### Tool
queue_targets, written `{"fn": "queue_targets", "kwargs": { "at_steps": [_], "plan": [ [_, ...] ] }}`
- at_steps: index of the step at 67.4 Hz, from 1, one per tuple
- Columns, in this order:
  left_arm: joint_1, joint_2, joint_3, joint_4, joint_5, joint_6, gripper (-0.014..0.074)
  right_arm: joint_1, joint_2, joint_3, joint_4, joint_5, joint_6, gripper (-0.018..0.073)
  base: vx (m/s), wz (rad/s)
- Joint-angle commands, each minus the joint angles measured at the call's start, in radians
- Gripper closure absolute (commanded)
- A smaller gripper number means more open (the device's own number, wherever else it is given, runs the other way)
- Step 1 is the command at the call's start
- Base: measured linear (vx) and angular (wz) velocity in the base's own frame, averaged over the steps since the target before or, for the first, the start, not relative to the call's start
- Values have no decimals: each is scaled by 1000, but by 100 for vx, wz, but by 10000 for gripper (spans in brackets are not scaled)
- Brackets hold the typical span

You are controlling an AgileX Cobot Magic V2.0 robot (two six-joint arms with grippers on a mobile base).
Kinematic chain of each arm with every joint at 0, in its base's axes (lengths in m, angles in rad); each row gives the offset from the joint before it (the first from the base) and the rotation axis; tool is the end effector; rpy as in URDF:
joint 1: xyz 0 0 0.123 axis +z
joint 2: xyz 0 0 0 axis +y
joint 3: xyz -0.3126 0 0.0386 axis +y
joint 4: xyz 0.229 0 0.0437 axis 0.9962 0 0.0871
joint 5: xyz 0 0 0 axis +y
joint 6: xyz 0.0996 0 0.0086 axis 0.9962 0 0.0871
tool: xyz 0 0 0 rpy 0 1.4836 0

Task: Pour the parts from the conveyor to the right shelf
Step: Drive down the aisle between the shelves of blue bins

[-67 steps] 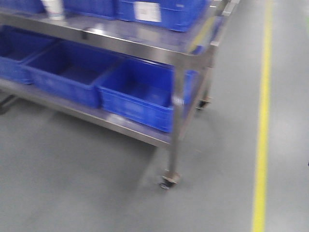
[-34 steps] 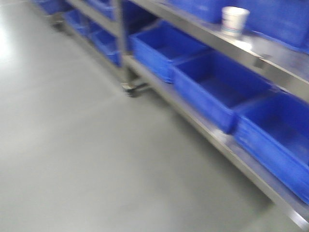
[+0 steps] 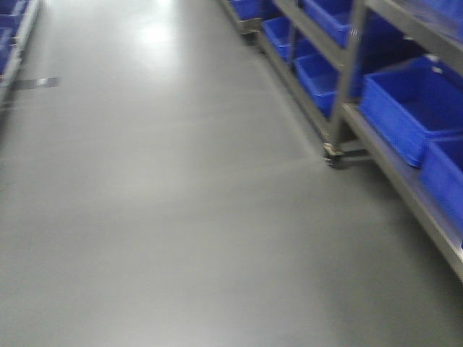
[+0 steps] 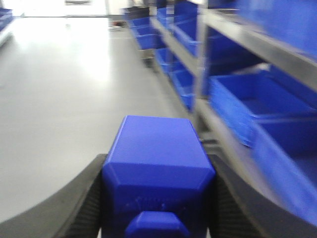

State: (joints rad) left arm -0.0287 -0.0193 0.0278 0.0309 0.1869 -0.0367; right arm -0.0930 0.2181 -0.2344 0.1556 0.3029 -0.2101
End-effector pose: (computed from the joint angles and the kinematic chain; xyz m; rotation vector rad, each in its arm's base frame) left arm 0.0155 0.0001 0.1864 0.0144 1.6789 -0.0216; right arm 0.0296 0.0019 0.2562 -0.0057 1.7671 -0.0712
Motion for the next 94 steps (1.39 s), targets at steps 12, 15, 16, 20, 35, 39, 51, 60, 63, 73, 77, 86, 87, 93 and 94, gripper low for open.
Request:
{"fn": "queue_targets", "kwargs": {
  "at_steps": [12,15,16,20,35,39,51,60,63,73,77,86,87,93,94],
  "plan": [
    [-5,-5,-19,-1,-71,-7,603,-1,10,-30,-1,-81,-9,564,12,73],
    [-5,-5,-19,-1,-71,-7,603,-1,10,-30,-1,-81,-9,564,11,55],
    [-5,-5,-19,-1,-71,-7,603,-1,10,-30,-1,-81,-9,564,11,51],
    [-5,-5,-19,-1,-71,-7,603,-1,10,-30,-1,-81,-9,564,11,44],
    [-5,-5,-19,-1,-71,-7,603,-1,10,-30,-1,-81,-9,564,14,25],
    [-5,-5,-19,-1,-71,-7,603,-1,10,-30,-1,-81,-9,564,20,18],
    [-5,-5,-19,-1,-71,-7,603,-1,10,-30,-1,-81,-9,564,29,11],
    [-5,-5,-19,-1,-71,-7,603,-1,10,-30,-1,-81,-9,564,40,-3],
    [-5,-5,-19,-1,-71,-7,603,-1,10,-30,-1,-81,-9,564,45,-8],
    [-5,-5,-19,-1,-71,-7,603,-1,10,-30,-1,-81,-9,564,51,-9],
    [-5,-5,-19,-1,-71,-7,603,-1,10,-30,-1,-81,-9,564,54,-7],
    [-5,-5,-19,-1,-71,-7,603,-1,10,-30,-1,-81,-9,564,57,-7],
    [-5,-5,-19,-1,-71,-7,603,-1,10,-30,-1,-81,-9,564,58,-7],
    [-5,-5,-19,-1,-71,-7,603,-1,10,-30,-1,-81,-9,564,59,-8],
    [-5,-5,-19,-1,-71,-7,603,-1,10,-30,-1,-81,-9,564,60,-7]
  ]
}}
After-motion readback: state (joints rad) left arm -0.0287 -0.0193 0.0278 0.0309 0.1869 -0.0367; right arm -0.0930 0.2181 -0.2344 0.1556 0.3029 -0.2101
